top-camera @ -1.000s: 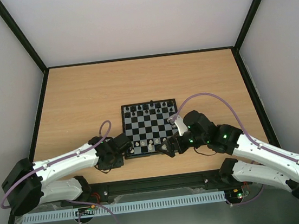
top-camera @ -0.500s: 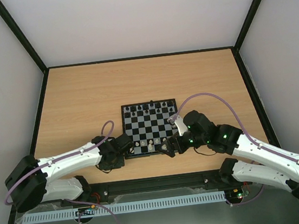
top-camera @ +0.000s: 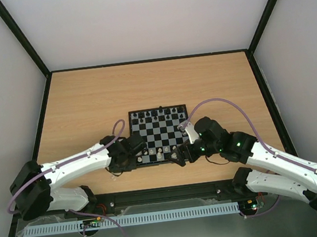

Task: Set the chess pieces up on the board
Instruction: Pick up the chess piece at the center of the board, then place the chess piece on the chessboard.

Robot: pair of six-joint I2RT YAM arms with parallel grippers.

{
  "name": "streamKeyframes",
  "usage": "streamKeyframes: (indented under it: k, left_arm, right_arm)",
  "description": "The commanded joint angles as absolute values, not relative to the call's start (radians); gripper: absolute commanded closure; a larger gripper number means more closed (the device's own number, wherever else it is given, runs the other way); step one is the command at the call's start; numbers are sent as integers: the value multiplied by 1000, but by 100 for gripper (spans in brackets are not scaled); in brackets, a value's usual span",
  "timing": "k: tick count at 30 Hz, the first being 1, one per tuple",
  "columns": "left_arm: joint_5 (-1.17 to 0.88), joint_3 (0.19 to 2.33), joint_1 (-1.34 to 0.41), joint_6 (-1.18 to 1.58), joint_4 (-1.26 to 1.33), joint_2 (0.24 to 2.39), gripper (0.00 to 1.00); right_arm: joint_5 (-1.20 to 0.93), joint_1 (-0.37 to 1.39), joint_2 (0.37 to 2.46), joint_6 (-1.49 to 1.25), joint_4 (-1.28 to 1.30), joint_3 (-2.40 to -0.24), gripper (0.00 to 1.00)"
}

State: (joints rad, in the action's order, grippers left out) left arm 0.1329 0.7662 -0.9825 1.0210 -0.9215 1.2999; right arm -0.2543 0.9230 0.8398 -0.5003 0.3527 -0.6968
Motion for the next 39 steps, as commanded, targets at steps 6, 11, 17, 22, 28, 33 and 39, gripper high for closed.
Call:
streamKeyframes:
  k: [6,11,17,22,28,33,39]
  left_arm:
    - [108,982,-1022,947,-998,1382,91]
    - [92,1040,-1051,930,-980,1446,92]
    - [81,1119,-1083,912,-962,1515,91]
    - [74,1155,-1090,893,-931,1573,91]
    - [71,1174,-1090,867,-893,1651,91]
    - [76,1205,-1090,852,-877,1695,90]
    - [88,1217,-1089,838,-866,1739,88]
  right_arm:
    - [-256,922,831,-492,352,-690,1]
    - [-229,922,815,-496,358,-693,1]
    - [-208,922,796,-499,363,-696,1]
    - [-207,921,791,-499,366,-699,1]
    - [-202,922,782,-499,367,-702,1]
    - [-205,923,778,-499,367,-701,1]
    - [-213,921,779,-497,365,-700,2]
